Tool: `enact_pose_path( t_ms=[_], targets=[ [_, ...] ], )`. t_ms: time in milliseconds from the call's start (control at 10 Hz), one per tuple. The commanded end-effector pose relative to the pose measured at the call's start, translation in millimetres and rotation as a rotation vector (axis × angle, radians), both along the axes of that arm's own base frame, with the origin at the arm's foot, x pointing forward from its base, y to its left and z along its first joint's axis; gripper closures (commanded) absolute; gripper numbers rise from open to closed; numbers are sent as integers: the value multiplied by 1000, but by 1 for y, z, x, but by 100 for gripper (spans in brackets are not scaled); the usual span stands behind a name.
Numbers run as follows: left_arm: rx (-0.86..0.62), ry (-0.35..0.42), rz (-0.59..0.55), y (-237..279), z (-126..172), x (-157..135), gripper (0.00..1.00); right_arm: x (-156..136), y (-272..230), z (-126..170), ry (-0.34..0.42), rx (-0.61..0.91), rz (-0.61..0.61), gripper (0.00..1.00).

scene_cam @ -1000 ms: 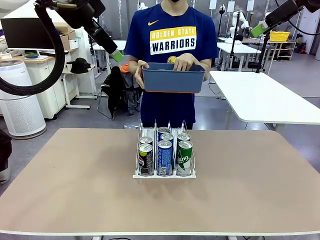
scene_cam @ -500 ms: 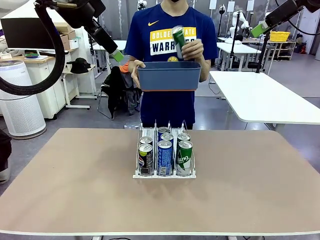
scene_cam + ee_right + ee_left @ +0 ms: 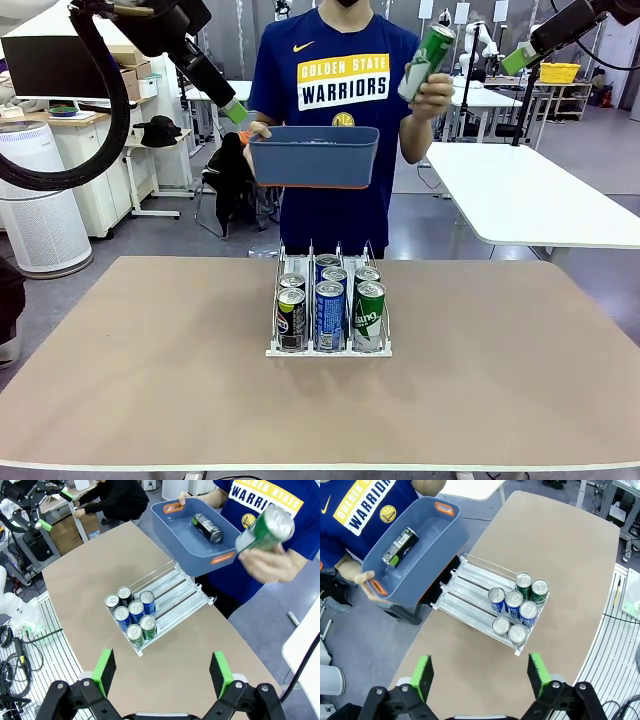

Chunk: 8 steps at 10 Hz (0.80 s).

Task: Fill the beverage cans into the dispenser.
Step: Pick up the Sprite handed by the human.

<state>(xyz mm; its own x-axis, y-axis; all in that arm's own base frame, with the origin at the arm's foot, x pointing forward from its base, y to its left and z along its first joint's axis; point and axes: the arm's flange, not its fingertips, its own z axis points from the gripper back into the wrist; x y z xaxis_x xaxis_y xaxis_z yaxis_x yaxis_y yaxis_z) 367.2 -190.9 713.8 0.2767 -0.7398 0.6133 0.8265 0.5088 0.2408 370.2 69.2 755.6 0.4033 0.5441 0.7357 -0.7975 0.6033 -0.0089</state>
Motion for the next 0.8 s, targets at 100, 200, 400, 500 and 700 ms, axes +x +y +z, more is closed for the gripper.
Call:
enact_pose_path(
  t_ms=[100, 200, 400, 500, 700],
  targets=[
    [0, -2, 1, 0, 1, 0, 0, 0, 0, -1, 2, 1, 1, 0],
    [0, -2, 1, 0, 1, 0, 0, 0, 0, -1, 2, 1, 1, 0],
    [0, -2, 1, 0, 1, 0, 0, 0, 0, -1, 2, 1, 1, 0],
    [0, -2, 1, 0, 1, 0, 0, 0, 0, -1, 2, 1, 1, 0],
    [0, -2, 1, 0, 1, 0, 0, 0, 0, -1, 2, 1, 1, 0]
  ],
)
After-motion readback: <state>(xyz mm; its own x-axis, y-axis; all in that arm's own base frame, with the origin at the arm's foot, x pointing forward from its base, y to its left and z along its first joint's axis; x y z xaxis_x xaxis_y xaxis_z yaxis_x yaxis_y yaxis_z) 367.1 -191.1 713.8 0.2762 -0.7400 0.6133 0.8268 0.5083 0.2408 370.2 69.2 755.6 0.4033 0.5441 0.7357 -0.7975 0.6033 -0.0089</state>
